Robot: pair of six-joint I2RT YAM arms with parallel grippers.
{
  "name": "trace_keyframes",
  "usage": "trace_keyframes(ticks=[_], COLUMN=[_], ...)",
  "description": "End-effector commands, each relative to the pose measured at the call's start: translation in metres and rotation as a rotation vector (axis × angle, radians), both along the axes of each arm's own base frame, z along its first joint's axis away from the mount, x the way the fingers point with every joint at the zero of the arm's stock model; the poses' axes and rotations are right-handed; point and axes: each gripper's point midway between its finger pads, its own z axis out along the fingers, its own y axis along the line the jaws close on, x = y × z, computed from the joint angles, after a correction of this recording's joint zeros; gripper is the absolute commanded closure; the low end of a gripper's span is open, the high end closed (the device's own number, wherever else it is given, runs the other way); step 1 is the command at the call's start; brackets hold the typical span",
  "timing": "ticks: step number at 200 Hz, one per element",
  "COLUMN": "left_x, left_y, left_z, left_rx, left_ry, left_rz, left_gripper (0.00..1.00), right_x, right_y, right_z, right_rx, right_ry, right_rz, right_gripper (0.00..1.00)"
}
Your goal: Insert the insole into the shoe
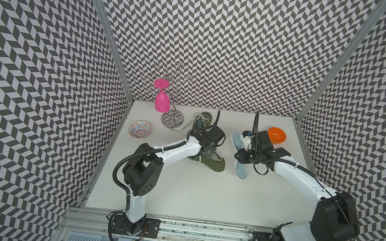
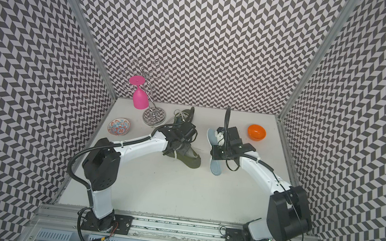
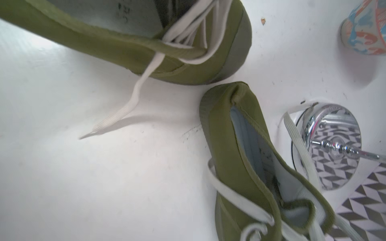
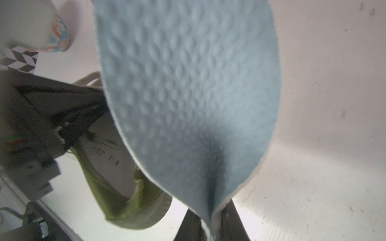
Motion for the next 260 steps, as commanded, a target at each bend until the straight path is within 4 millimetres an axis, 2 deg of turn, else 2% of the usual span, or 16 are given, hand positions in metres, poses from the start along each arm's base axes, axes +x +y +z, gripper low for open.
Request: trace_keyframes(ticks=[1,27,42,59,76,105,136,151,198,218,236,260], left_x=[0.001,0.000,-0.002,-0.003,-0.003,-0.006,-0.007,-0.008,-0.014,-0.017,-0.019,-0.024], left_y=[-0.020,-0.027,-0.036,-0.038,-0.039,-0.043,-0.039,-0.040,-0.042,-0.048,-0.047,-0.050], left_z=[0.007,-0.006,-0.015,-0.031,-0.038,-0.035,-0.026,-0.021,-0.025,-0.018,-0.007,0.008], left_rx=[-0.110,-0.157,-0.205,-0.226,-0.277,-0.483,-0.539,-0.551,-0.545,-0.506,-0.556,-0.617], left_ry=[-0.030,-0.004,0.029,0.091,0.133,0.207,0.213,0.181,0.121,0.065,0.048,0.045], left_rz=[-0.046,-0.027,-0.022,0.030,0.073,0.105,0.112,0.119,0.156,0.157,0.188,0.182], left_gripper=[1.00,1.00,1.00,1.00,1.00,1.00,1.00,1.00,1.00,1.00,1.00,1.00], right_x=[-0.029,-0.054,-0.057,-0.058,-0.061,-0.074,-0.083,-0.086,-0.107,-0.106,-0.107,-0.107], right_y=[0.015,0.024,0.018,0.014,0.015,0.023,0.028,0.034,0.043,0.044,0.047,0.048], right_z=[0.005,0.006,0.006,0.002,-0.001,-0.014,-0.033,-0.032,-0.025,-0.018,-0.016,-0.026], right_rx=[0.044,0.060,0.054,0.034,0.026,0.041,0.004,-0.001,-0.002,-0.010,0.001,-0.021], right_ry=[0.049,0.071,0.065,0.075,0.094,0.139,0.183,0.184,0.219,0.215,0.219,0.233], right_rz=[0.074,0.109,0.085,0.077,0.090,0.144,0.171,0.188,0.228,0.231,0.239,0.255], right_gripper=[0.81,0.81,0.81,0.81,0.82,0.82,0.82,0.83,0.83,0.82,0.83,0.83])
